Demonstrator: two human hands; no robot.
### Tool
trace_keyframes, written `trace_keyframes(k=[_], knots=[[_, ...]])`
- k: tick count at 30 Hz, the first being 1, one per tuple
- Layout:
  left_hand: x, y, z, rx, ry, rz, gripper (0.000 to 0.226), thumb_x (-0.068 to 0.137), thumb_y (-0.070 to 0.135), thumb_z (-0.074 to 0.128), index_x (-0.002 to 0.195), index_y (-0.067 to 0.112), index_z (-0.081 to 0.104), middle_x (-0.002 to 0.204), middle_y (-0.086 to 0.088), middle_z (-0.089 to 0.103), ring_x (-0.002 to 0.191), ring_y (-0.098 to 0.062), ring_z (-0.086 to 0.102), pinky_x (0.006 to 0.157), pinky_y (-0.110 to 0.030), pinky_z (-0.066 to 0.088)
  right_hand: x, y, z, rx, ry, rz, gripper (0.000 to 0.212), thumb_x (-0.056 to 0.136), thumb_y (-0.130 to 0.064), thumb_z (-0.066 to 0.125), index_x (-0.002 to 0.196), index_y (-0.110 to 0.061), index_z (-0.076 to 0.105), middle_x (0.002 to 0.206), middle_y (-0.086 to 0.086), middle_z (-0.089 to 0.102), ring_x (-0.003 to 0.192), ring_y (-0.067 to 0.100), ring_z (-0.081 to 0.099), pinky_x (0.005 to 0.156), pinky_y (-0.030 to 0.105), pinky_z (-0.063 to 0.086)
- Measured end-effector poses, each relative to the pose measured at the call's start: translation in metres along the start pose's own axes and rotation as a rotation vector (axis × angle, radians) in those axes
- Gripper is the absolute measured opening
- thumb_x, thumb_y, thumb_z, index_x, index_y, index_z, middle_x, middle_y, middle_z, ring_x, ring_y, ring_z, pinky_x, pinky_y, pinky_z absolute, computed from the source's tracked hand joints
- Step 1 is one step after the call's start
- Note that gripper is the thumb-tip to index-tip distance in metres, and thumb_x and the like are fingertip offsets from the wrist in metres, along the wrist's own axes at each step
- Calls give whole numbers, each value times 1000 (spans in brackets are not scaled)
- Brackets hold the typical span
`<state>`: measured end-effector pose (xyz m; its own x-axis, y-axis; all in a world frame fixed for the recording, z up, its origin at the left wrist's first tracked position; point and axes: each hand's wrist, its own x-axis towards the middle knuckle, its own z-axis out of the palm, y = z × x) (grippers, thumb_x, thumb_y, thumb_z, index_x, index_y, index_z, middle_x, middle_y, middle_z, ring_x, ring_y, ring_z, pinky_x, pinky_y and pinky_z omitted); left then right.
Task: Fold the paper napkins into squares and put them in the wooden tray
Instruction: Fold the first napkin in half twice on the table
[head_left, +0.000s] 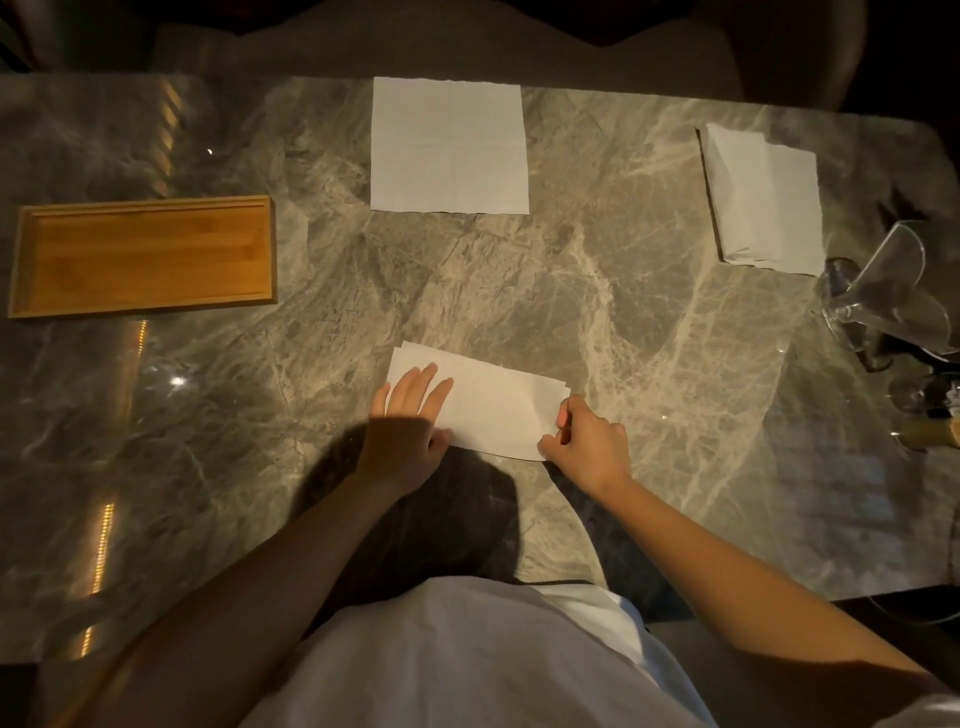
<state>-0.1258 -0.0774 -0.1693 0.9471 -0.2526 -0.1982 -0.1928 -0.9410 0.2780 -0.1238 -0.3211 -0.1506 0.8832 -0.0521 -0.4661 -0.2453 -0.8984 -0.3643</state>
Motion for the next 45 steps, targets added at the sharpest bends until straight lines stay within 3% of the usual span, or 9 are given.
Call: trace_keyframes(k=[4,10,14,18,21,24,29,34,45], knots=[[1,0,3,16,-13,1,62,86,32,55,143,19,34,152,-10,31,140,-30,28,113,-51,19,-5,1,-3,42,130,-83,31,73,-29,63,84,-26,34,67,-11,57,61,12,53,76,32,33],[2,2,-5,40,14,74,60,81,25,65,137,16,45,146,-11,43,135,-32,39,109,-54,25,0,-15,-12,-76,206,-423,40,69,-29,67,106,-25,50,108,-6,52,98,17,46,80,31,30],[1,5,-8,34,51,105,56,78,9,66,132,16,51,141,-11,49,131,-32,44,108,-55,28,12,-31,-16,86,98,-244,41,79,-41,64,113,-23,50,104,-7,56,91,13,53,71,33,47],[2,7,-10,52,108,133,55,74,-5,62,124,18,59,134,-12,55,121,-32,54,102,-52,39,17,-26,-18,194,117,-144,7,86,-25,58,92,-27,55,79,-9,61,69,13,56,57,30,42],[4,8,-15,74,141,97,49,73,-4,67,114,21,64,119,-10,64,93,-30,64,74,-38,51,15,-22,-18,257,32,-69,11,82,-16,58,88,-23,54,74,1,63,67,18,59,57,36,46],[4,10,-17,71,129,58,45,71,1,67,111,22,65,102,-6,65,72,-24,59,57,-28,38,8,-21,-14,277,-34,-48,16,78,-13,60,92,-20,55,77,6,64,69,23,61,62,39,50],[1,14,-3,14,78,12,53,79,39,63,126,15,54,127,-12,59,99,-28,61,80,-38,49,1,-23,-5,260,-75,-64,20,76,-16,60,93,-21,52,72,3,62,65,21,59,58,40,49],[-1,9,8,41,33,9,72,78,59,52,135,15,45,144,-10,43,126,-27,47,100,-41,36,1,-24,-5,212,-192,-71,33,73,-20,63,98,-23,41,70,-3,54,59,16,51,54,36,41],[-4,1,7,-54,-69,83,86,78,61,54,147,21,22,158,-6,15,146,-28,11,115,-55,7,0,-26,-6,101,-241,-110,41,73,-31,63,102,-26,35,72,-10,54,63,13,56,56,38,48]])
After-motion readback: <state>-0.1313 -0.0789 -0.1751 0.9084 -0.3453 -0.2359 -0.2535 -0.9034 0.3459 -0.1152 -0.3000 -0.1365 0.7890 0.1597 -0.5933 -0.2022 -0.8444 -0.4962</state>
